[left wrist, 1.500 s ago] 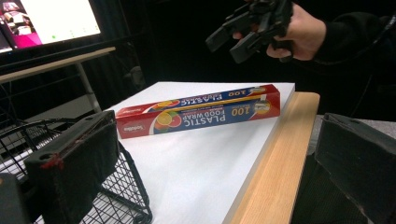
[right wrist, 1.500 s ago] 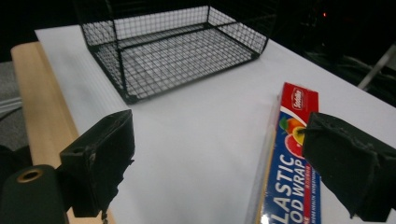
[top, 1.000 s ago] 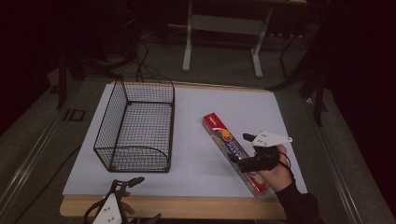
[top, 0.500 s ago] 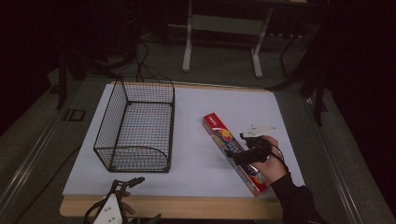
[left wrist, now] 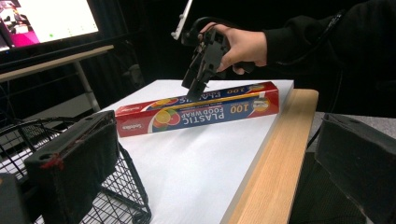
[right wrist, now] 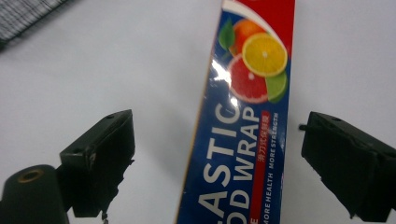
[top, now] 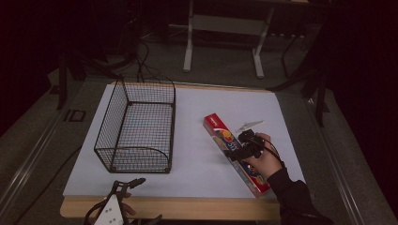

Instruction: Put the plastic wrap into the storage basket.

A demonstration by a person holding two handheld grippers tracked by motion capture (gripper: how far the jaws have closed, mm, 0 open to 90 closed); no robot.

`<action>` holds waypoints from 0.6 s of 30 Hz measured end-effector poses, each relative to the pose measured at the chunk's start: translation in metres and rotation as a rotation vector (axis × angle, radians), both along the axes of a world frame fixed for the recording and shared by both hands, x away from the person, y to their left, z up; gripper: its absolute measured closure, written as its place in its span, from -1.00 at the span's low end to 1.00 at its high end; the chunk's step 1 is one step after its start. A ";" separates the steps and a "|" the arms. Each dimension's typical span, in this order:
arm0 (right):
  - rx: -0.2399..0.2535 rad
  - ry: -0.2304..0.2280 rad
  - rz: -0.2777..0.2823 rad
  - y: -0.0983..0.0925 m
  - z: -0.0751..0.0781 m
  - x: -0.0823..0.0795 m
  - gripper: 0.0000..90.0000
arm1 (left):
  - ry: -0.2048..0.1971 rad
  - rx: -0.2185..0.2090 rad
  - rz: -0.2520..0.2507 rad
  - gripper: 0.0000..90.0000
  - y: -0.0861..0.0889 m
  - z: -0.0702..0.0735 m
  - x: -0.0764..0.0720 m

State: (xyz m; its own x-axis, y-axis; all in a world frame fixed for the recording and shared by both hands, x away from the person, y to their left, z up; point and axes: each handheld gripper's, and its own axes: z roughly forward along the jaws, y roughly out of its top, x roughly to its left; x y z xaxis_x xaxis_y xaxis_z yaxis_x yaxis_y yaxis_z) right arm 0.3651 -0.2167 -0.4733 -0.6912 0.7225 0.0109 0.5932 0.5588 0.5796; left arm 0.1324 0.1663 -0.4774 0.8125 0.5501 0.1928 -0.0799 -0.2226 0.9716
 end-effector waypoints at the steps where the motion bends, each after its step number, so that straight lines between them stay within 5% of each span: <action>1: -0.007 -0.002 -0.004 0.001 -0.001 0.001 -0.79 | 0.000 0.002 0.000 -0.99 0.000 0.000 0.000; 18: -0.207 0.244 -0.089 0.010 -0.018 0.025 -0.72 | -0.002 0.008 0.000 -0.99 -0.001 0.000 0.000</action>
